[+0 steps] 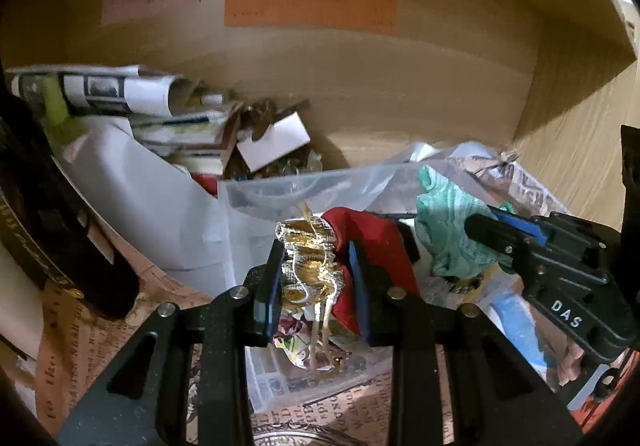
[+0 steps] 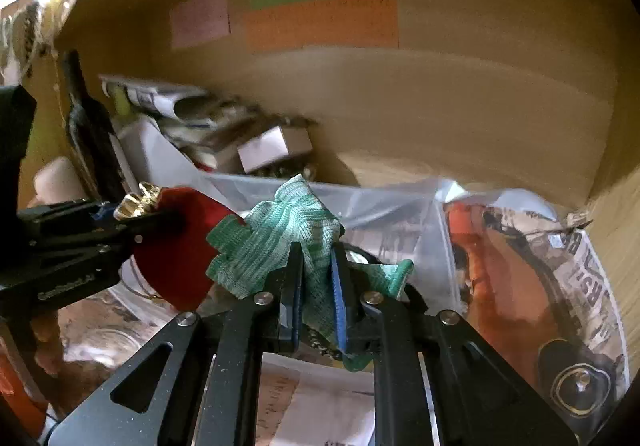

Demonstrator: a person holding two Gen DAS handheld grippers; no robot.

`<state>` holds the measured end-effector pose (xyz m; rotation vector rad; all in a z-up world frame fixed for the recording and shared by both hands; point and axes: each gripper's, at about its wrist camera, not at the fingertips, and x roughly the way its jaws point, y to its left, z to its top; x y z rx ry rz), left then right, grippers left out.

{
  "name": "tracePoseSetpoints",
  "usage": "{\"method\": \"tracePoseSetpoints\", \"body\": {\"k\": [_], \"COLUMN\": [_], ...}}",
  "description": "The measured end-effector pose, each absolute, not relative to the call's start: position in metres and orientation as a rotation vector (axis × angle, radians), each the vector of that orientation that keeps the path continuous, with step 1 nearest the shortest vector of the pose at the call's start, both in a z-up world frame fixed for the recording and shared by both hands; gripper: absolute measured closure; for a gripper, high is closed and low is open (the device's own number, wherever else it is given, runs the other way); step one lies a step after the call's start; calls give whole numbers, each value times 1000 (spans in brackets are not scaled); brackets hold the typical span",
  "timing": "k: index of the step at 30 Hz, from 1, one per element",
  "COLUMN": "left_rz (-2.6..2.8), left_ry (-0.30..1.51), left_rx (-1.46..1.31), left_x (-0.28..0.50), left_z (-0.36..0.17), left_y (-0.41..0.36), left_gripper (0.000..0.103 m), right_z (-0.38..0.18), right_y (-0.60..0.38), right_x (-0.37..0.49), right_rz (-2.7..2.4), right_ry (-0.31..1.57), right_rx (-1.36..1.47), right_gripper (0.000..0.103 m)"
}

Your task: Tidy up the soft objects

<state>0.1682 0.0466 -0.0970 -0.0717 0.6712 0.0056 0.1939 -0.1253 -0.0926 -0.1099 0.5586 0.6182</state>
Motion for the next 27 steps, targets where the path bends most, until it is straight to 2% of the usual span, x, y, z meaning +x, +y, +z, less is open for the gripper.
{"method": "tracePoseSetpoints", "body": {"k": [2,5,7,12,20,25,27], "left_rz": [0,-14,-16,-22,-37,-33,-23], "left_ry": [692,723,726,702,577,458,417], "left_rx": [-74,-99,-111,-114,-105,-68,-56], "left_x": [170,175,174,167,133,102,91], "left_z": [-101,-107,-109,-101,-61,-32,-23], "left_y": [47,51,53,54,48,38,35], "left_gripper": [72,61,52,49,48,38,35], "right_z": [-101,-110,-112,-102,-67,-40,-29], "right_y": [-123,-119,-117,-124,-136,-148,-153], "right_x": [199,205,207,200,173,146,133], "right_rz": [613,606,593,576,614,637,643], "right_ry": [590,634,647,610,513,424,386], "right_rx": [-126,-160,-175,-167,-126,-102,-91], "right_gripper": [91,86,74,59,57,56,51]}}
